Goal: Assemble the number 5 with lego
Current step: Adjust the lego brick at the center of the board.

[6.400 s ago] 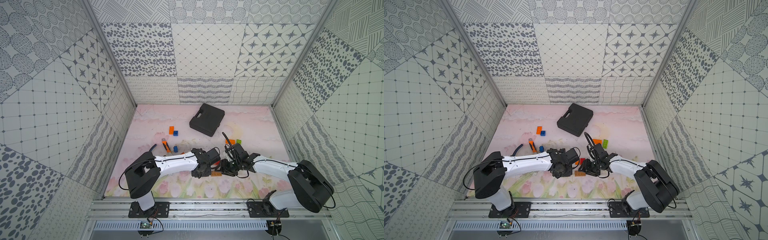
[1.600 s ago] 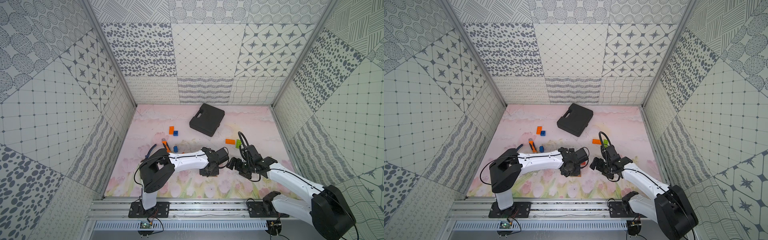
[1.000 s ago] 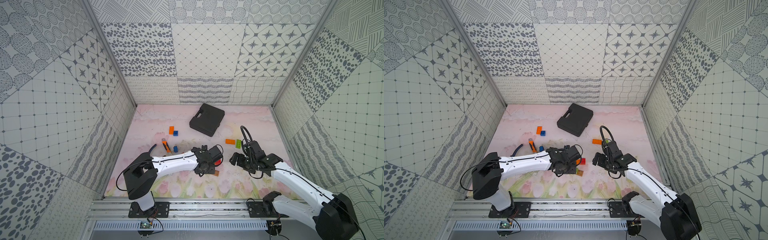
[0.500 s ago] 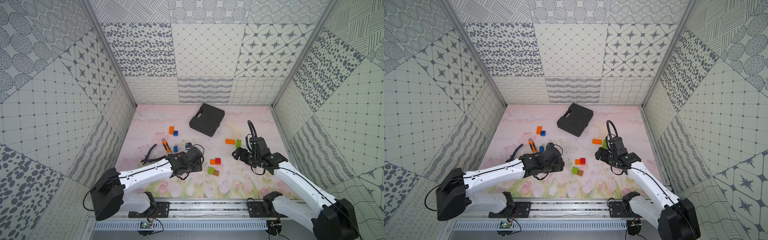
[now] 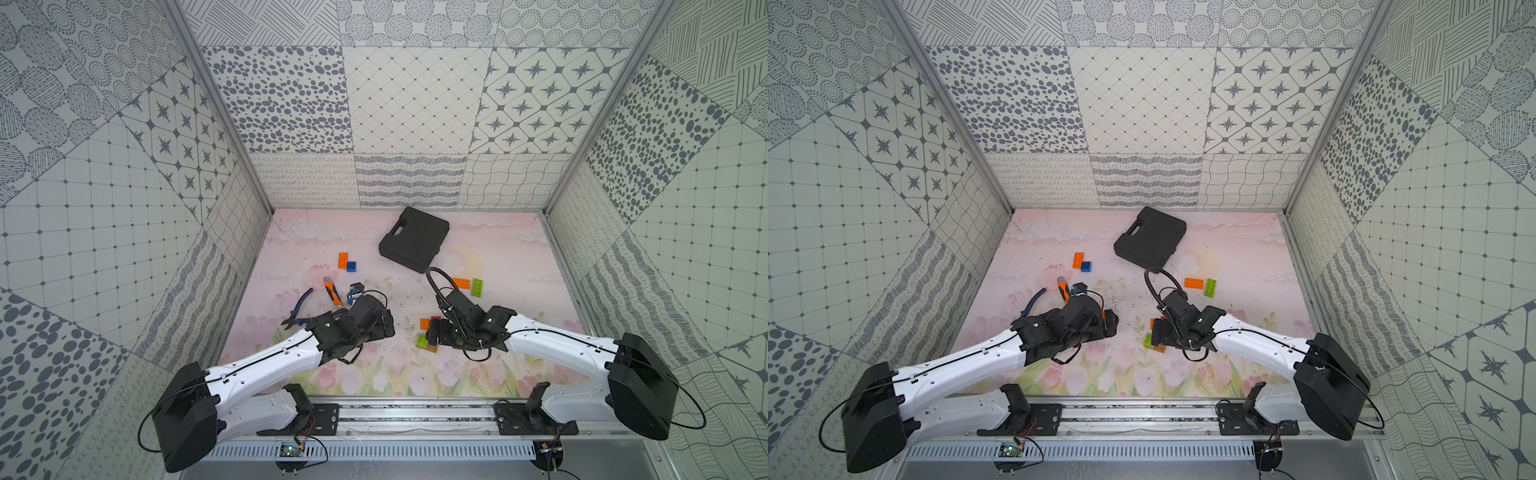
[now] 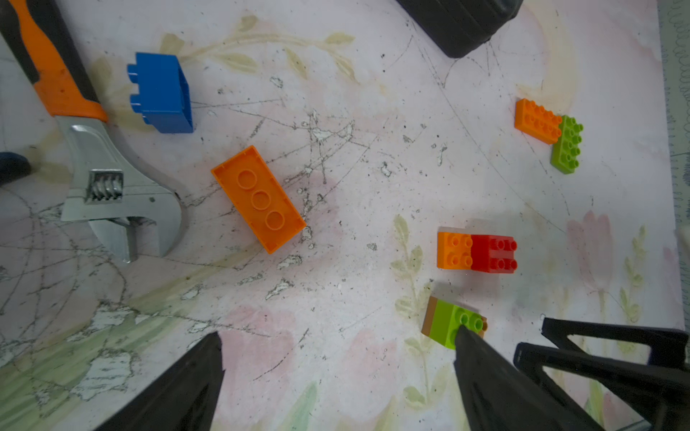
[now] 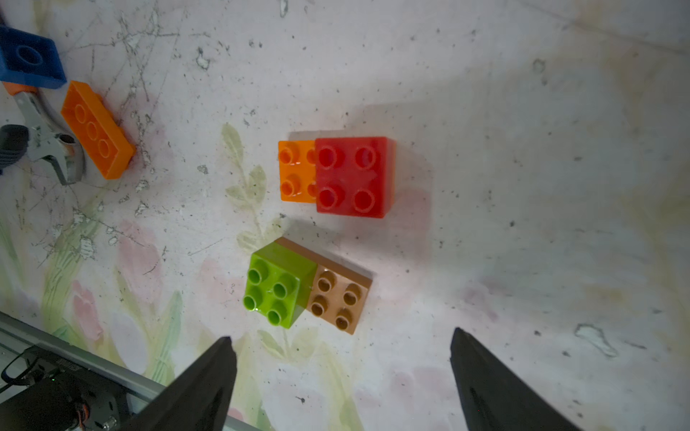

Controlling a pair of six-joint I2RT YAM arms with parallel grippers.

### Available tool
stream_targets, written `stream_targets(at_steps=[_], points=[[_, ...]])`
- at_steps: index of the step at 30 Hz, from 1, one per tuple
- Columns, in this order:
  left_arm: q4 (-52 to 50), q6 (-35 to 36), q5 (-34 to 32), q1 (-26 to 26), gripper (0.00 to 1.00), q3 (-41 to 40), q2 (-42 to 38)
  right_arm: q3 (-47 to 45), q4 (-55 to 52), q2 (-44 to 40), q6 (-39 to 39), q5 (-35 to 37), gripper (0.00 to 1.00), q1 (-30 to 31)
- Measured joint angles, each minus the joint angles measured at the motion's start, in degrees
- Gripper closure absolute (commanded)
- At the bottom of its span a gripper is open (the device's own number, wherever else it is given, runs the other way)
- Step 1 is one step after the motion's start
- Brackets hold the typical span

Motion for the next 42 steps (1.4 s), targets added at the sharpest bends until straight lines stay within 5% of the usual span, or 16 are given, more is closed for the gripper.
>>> stream_targets(at_steps=[9, 23, 32, 42], points=[[-0.09, -0.20, -2.45, 1.11, 0.00, -3.02, -6.49, 3.67, 0.61, 8.17, 6.93, 2.47, 0.02, 4.59], [-0.07, -0.87, -2.69, 1.27, 0.00, -4.94, -8.96, 9.07, -2.36, 16.68, 9.90, 3.98, 0.16, 5.05], [-0.04, -1.03, -2.56, 1.27, 0.00, -4.94, -8.63, 10.80, -4.44, 17.62, 6.95, 2.99, 0.34, 5.03], [-0.04, -0.92, -2.43, 1.31, 0.00, -4.83, -7.54, 12.57, -4.94, 19.21, -2.47, -0.39, 0.28, 3.89]])
